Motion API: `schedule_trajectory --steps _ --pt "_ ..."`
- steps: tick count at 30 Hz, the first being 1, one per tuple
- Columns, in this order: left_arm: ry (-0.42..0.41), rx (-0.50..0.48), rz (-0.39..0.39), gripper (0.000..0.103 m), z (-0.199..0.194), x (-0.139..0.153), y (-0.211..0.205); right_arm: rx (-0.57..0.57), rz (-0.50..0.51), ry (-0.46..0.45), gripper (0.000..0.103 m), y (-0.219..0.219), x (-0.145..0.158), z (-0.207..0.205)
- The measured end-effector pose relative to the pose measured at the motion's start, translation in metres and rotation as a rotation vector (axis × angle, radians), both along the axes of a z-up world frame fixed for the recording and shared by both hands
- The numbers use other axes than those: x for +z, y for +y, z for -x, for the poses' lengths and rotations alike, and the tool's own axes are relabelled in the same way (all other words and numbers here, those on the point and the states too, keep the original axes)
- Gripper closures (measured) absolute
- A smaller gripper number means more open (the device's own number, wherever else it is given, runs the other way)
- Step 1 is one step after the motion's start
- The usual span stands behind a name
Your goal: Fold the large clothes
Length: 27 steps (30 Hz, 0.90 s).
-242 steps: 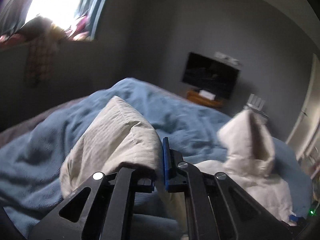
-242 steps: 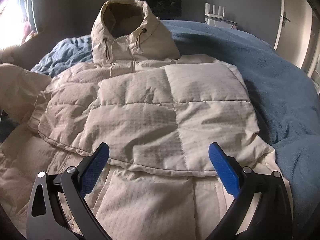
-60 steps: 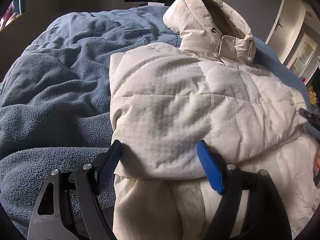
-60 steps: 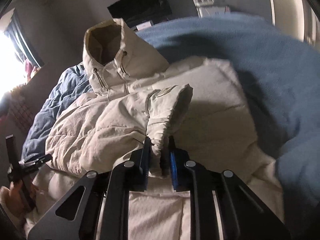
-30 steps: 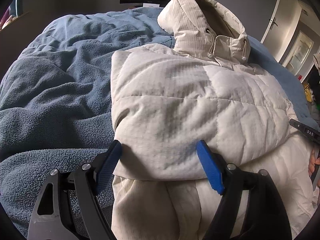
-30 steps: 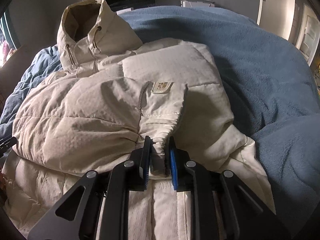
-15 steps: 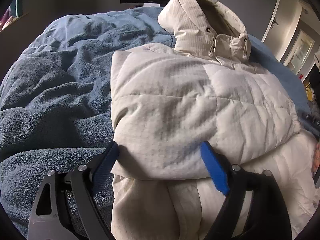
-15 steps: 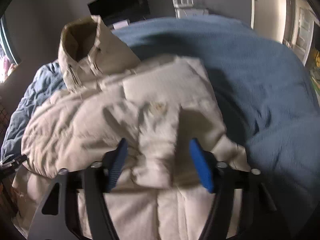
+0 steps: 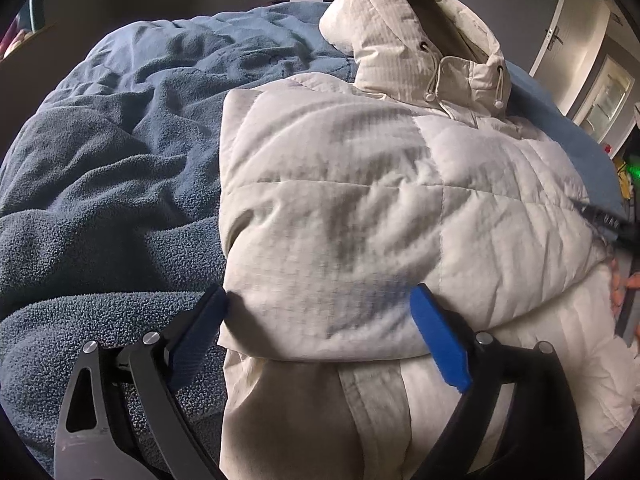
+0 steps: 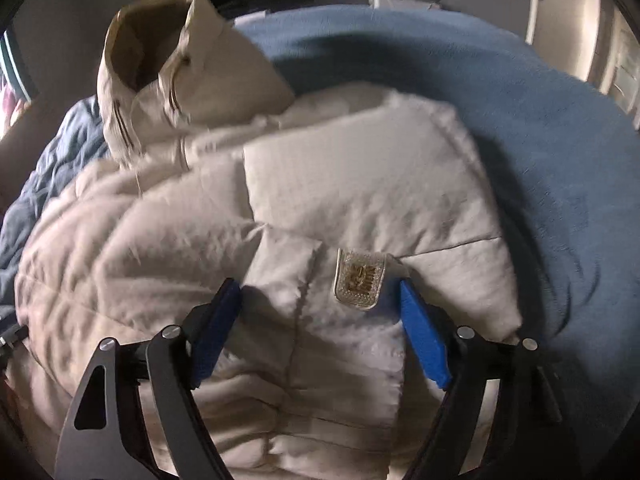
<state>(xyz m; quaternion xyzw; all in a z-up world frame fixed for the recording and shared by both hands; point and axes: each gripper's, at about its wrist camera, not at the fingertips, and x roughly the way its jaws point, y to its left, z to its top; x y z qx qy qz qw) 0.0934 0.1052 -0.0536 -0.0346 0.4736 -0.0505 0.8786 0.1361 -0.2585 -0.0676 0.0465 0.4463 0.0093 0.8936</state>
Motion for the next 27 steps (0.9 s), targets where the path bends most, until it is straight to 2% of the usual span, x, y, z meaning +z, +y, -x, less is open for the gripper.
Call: schedule_trajectory --steps 4,7,10,13,17,20,22,24,27 --pt "-0.019 0.023 0.019 0.014 -0.005 0.020 0.008 0.005 -0.023 -0.002 0.025 -0.004 0.006 0.001" --pt "-0.060 0.028 0.025 0.010 -0.023 0.049 0.011 0.024 -0.027 -0.036 0.025 -0.005 0.023 0.000" --pt "-0.091 0.022 -0.003 0.009 -0.052 0.071 0.006 0.043 -0.047 -0.048 0.025 -0.005 0.037 -0.007" --pt "-0.111 0.021 -0.015 0.009 -0.083 0.077 -0.005 0.066 -0.028 -0.042 0.025 0.002 0.045 -0.022" --pt "-0.080 0.029 -0.046 0.008 -0.115 0.055 -0.022 0.091 0.041 0.004 0.025 0.010 0.033 -0.049" --pt "-0.006 0.014 -0.096 0.008 -0.129 0.020 -0.034 0.121 0.121 0.077 0.022 0.020 0.022 -0.065" --pt "0.007 0.009 -0.135 0.007 -0.130 -0.003 -0.037 0.118 0.108 0.002 0.022 0.022 0.039 -0.066" --pt "-0.045 0.016 -0.111 0.006 -0.124 -0.014 -0.032 0.122 0.016 -0.078 0.022 0.023 0.061 -0.070" --pt "-0.065 0.033 -0.070 0.006 -0.125 -0.019 -0.025 0.143 -0.044 -0.109 0.022 0.033 0.078 -0.094"
